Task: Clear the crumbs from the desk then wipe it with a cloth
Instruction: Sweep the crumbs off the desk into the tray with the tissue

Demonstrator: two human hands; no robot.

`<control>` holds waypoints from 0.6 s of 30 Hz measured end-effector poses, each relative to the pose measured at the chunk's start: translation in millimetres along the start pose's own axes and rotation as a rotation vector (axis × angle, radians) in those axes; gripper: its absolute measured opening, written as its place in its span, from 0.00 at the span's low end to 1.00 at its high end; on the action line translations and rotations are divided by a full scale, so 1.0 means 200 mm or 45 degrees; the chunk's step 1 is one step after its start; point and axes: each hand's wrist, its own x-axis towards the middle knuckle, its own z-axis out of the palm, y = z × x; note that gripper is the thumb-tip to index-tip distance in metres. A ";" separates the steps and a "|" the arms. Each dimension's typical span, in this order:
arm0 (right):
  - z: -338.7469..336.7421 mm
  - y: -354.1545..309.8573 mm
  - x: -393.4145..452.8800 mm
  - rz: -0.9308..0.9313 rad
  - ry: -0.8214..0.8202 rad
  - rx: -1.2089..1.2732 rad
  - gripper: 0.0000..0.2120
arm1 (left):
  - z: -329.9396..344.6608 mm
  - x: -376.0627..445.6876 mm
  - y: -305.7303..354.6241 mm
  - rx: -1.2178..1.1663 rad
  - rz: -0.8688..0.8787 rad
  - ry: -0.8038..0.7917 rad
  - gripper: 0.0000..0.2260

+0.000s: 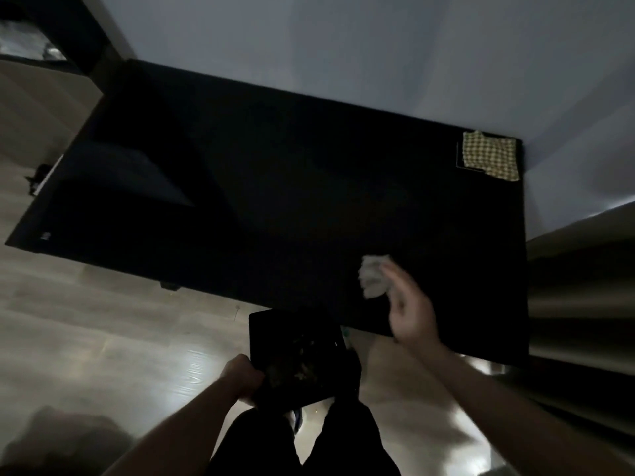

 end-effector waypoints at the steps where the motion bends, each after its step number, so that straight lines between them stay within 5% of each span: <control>1: -0.10 0.05 0.08 0.018 0.084 -0.069 0.28 | 0.01 -0.01 0.01 0.010 -0.001 0.002 0.19; 5: -0.40 0.24 0.35 0.215 0.244 -0.224 0.27 | 0.07 -0.03 0.09 0.017 -0.034 0.014 0.17; 8: -0.42 0.42 0.45 0.406 0.079 -0.363 0.27 | 0.13 -0.04 0.16 0.039 -0.033 0.016 0.13; 11: -0.25 0.47 0.36 0.217 0.021 -0.684 0.33 | 0.19 -0.06 0.21 0.009 -0.042 0.041 0.15; 18: 0.19 0.31 -0.26 -0.108 -0.297 -0.109 0.21 | 0.31 -0.15 0.32 0.022 -0.043 0.008 0.18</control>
